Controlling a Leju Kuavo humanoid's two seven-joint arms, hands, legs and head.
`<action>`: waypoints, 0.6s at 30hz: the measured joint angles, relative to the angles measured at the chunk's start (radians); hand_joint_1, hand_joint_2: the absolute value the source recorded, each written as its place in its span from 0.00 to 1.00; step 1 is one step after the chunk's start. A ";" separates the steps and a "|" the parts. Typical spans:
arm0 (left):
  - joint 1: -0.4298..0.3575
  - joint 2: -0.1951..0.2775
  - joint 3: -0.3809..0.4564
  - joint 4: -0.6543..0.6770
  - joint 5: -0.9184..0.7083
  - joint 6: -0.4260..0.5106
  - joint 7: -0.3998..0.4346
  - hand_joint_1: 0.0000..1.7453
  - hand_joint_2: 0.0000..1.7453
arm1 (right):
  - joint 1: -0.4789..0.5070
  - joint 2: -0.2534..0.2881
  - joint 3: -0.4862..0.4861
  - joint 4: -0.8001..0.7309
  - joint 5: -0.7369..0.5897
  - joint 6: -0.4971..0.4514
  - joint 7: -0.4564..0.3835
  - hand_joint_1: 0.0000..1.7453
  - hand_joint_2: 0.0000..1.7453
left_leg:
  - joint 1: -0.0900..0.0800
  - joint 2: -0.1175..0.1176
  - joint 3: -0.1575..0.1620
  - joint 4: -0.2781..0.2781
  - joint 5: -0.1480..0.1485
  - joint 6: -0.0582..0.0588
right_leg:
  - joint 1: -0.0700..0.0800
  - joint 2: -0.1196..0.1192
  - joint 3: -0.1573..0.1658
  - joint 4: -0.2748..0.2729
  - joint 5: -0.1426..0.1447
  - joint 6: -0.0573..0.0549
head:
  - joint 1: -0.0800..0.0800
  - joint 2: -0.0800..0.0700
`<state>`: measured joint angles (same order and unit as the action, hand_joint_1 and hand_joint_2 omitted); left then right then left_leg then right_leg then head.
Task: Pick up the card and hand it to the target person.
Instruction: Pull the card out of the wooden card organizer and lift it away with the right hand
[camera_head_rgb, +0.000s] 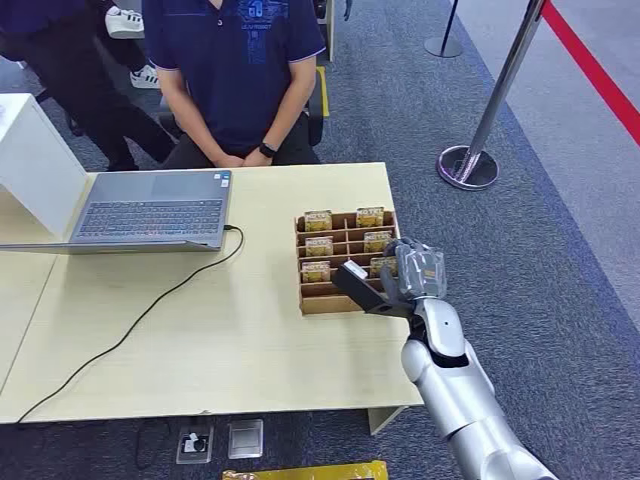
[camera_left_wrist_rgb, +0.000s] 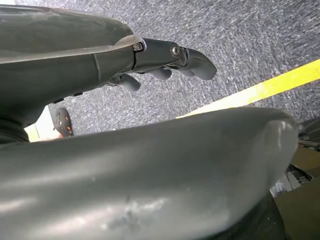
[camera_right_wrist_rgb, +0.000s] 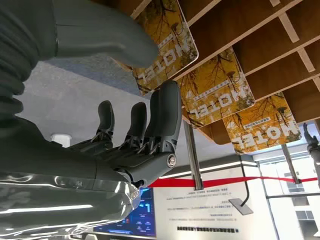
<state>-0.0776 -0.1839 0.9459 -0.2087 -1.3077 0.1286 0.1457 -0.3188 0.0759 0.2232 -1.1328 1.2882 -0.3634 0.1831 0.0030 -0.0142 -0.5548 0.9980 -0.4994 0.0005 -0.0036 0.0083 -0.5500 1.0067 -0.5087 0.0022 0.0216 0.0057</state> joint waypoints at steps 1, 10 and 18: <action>0.000 0.000 0.000 0.000 -0.001 0.000 0.000 0.00 0.00 | 0.000 -0.001 0.000 0.001 0.000 0.000 0.000 0.64 1.00 | 0.000 0.000 0.000 0.000 0.000 0.000 | 0.000 0.000 0.000 0.000 0.000 0.000 | 0.000 0.000; 0.000 0.000 0.000 0.000 -0.008 -0.008 -0.010 0.00 0.00 | 0.000 -0.010 0.000 0.016 0.000 -0.018 0.000 0.50 1.00 | 0.000 0.000 0.000 0.000 0.000 0.000 | 0.000 0.000 0.000 0.000 0.000 0.000 | 0.000 0.000; 0.000 0.000 0.000 0.002 -0.013 -0.015 -0.013 0.00 0.00 | 0.005 -0.019 -0.001 0.033 -0.002 -0.024 0.000 0.46 1.00 | 0.000 0.000 0.001 0.000 0.000 0.000 | 0.000 0.000 0.000 0.000 0.000 0.000 | 0.001 0.000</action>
<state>-0.0773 -0.1839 0.9457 -0.2067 -1.3204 0.1131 0.1330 -0.3135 0.0565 0.2220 -1.0995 1.2867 -0.3879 0.1836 0.0030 -0.0139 -0.5542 0.9982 -0.4994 0.0005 -0.0036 0.0085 -0.5499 1.0067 -0.5086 0.0022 0.0222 0.0055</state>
